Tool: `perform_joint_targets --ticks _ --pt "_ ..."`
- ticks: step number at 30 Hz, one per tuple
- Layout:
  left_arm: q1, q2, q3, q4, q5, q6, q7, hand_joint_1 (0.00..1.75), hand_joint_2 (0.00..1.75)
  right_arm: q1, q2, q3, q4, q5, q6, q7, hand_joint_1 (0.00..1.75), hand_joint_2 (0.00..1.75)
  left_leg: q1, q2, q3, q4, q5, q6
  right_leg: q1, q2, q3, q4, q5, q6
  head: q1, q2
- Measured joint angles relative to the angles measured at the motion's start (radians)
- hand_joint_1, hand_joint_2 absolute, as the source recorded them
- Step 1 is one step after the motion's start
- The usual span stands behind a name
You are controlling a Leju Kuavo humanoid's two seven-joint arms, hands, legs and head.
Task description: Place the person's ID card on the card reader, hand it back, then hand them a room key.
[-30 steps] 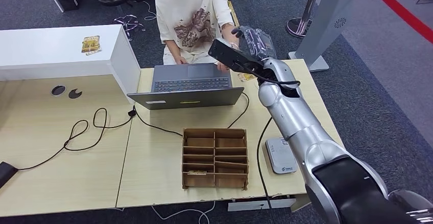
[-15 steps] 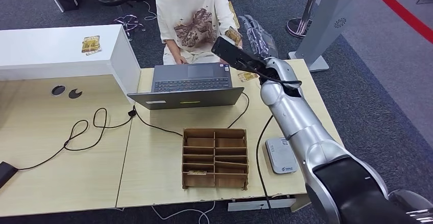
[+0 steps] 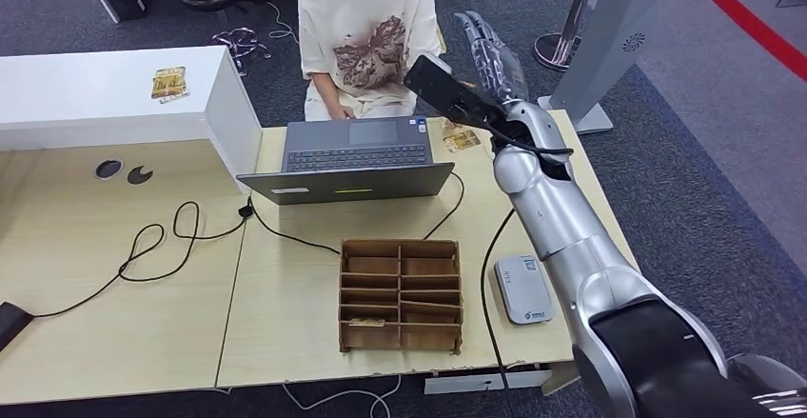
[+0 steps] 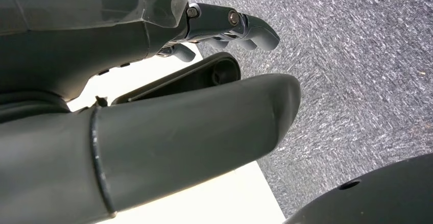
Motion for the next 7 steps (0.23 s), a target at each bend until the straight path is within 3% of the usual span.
perform_joint_targets --ticks 7 --pt "0.002 -0.001 0.0 0.0 0.035 0.006 0.009 0.0 0.0 0.07 -0.034 -0.053 -0.142 -0.036 -0.015 0.0 0.0 1.75 0.0 0.0 0.0 0.0 0.0 0.0 0.0 -0.001 0.0 0.0 0.0 0.0 0.0 0.0"
